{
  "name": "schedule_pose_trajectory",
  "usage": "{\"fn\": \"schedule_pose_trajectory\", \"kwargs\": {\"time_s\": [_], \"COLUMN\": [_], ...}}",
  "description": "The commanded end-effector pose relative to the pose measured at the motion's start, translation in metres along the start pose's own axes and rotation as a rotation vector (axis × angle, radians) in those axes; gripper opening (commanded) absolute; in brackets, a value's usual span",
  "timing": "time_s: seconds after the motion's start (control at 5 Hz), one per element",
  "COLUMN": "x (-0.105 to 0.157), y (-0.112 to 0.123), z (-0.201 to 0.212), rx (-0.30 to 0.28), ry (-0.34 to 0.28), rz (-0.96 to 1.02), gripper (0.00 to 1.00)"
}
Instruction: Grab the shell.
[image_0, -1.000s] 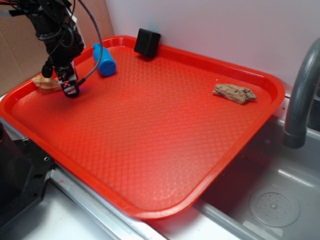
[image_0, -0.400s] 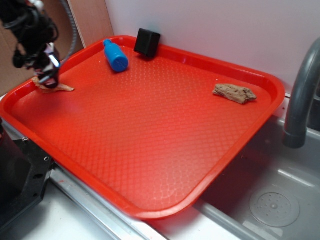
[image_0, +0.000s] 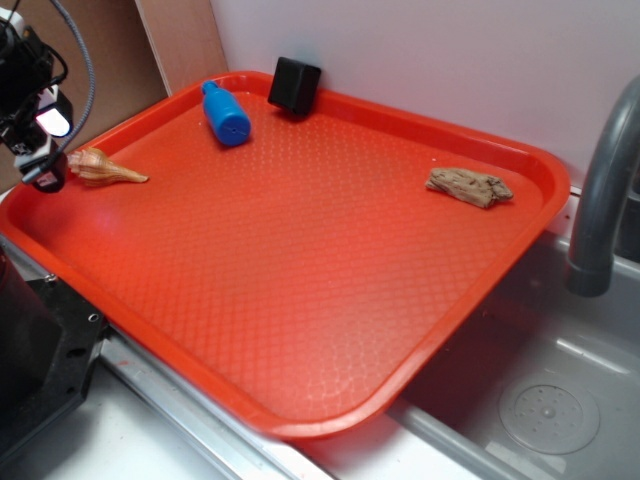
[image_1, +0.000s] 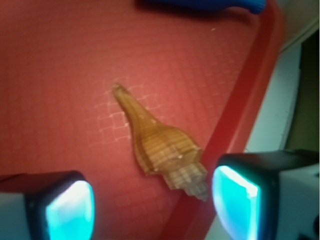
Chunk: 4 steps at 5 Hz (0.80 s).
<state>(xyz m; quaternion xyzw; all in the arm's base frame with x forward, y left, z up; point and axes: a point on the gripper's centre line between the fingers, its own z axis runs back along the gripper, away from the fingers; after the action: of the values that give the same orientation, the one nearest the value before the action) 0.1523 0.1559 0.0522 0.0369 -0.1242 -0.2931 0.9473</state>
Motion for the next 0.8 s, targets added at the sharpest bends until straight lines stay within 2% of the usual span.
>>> {"fn": "schedule_pose_trajectory", "kwargs": {"time_s": [0.0,0.2,0.4,0.6], "x": [0.005,0.014,0.032,0.045], "y": [0.013,0.008,-0.003,-0.016], "z": [-0.021,-0.03,-0.051,-0.052], "rx": [0.051,0.052,0.049,0.053], "ry": [0.069,0.082,0.127,0.157], "rz": [-0.086,-0.113,-0.141,-0.149], "gripper": [1.0,1.0,1.0,0.0]}}
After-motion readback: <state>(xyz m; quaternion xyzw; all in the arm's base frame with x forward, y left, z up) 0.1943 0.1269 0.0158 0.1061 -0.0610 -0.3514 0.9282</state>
